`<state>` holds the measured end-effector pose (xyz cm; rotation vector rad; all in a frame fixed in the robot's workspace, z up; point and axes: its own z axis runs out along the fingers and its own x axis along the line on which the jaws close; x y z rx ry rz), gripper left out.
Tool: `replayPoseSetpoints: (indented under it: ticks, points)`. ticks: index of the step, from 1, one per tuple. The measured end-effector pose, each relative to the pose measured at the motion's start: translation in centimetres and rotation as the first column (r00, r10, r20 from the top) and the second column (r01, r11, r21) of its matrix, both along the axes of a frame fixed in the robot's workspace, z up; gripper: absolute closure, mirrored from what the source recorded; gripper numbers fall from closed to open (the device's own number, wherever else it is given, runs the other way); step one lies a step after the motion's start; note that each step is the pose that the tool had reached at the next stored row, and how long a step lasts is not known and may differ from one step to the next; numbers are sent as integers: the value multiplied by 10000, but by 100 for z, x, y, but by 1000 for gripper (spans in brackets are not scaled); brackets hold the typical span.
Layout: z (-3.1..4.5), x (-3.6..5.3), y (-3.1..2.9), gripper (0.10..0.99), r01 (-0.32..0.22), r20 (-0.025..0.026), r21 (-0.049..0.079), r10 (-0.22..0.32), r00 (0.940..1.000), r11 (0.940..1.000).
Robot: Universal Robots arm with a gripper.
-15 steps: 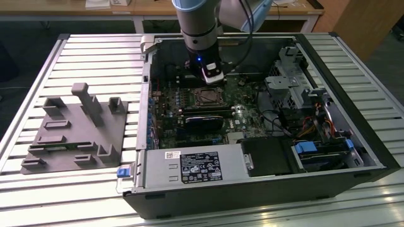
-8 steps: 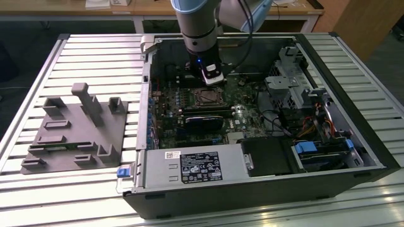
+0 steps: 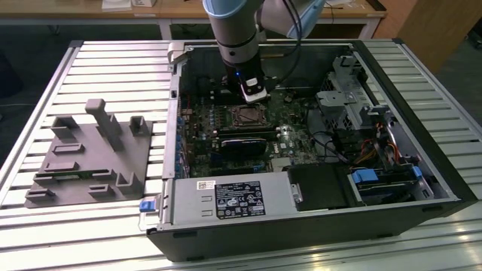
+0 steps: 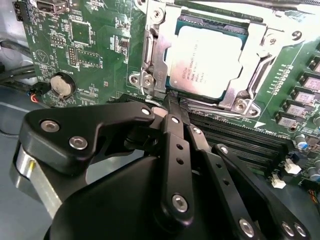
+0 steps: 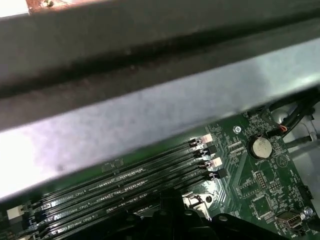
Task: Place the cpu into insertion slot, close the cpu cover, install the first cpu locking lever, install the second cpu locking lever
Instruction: 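Install the first cpu locking lever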
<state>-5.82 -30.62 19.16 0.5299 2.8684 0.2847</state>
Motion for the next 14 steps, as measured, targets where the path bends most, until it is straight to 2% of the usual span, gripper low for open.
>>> replayPoseSetpoints:
  ticks: [5,12,14]
  points:
    - [3,0,0,980,2,0,-11,-2,10000,10000]
    - [134,0,0,980,2,1,23,-2,10000,10000]
    - [144,-1,1,980,2,2,30,-2,10000,10000]
